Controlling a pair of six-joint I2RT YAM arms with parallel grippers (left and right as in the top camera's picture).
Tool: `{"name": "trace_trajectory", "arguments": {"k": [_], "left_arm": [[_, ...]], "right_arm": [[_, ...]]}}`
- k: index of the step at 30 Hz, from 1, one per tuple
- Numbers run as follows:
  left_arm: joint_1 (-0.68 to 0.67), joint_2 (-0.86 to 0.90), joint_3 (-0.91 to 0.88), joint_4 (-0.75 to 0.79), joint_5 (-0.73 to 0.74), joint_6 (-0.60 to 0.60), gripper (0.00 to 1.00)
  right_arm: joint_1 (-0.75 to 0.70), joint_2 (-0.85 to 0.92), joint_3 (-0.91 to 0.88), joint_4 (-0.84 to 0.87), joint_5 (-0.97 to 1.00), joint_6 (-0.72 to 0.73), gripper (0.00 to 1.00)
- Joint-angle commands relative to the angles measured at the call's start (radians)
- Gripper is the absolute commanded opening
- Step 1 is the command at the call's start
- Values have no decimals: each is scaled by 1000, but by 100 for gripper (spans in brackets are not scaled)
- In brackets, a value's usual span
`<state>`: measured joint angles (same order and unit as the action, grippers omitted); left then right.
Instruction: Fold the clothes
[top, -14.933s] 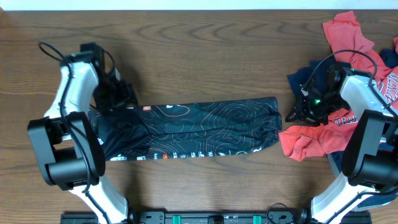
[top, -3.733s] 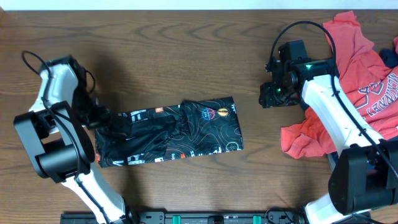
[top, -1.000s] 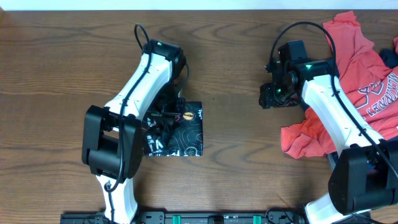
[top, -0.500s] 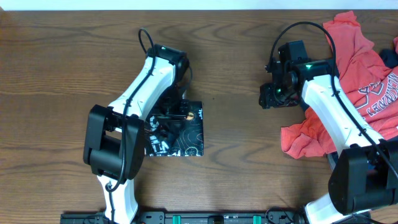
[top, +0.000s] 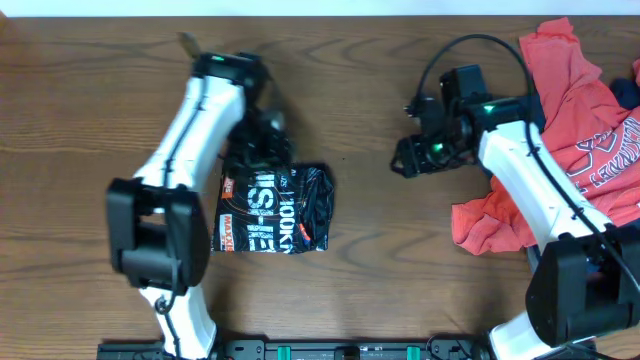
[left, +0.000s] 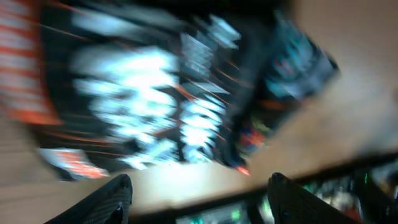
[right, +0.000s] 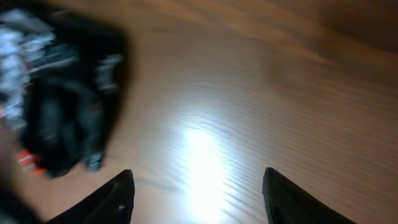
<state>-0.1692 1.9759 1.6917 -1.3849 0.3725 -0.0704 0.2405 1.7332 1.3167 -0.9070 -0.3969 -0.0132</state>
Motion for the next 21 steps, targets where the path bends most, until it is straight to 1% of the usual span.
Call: {"name": "trace_trajectory", "arguments": {"k": [1, 2, 4, 7, 11, 18, 21], "left_arm": [[106, -36, 18, 46, -77, 5, 71], [135, -35, 11, 74, -74, 2, 72], [173, -32, -10, 129, -74, 1, 78], [204, -32, -58, 205, -71, 3, 83], [208, -32, -114, 278, -70, 10, 84], [185, -32, -278, 510, -71, 33, 84], [185, -32, -351, 597, -71, 33, 84]], "right_arm": [[87, 1, 11, 28, -127, -60, 64], [116, 3, 11, 43, -128, -59, 64], [173, 6, 11, 66, -129, -45, 64], [253, 14, 11, 98, -135, -32, 64], [360, 25, 11, 152, -134, -28, 64], [474, 100, 11, 217, -130, 2, 61], [497, 159, 11, 218, -99, 39, 56]]}}
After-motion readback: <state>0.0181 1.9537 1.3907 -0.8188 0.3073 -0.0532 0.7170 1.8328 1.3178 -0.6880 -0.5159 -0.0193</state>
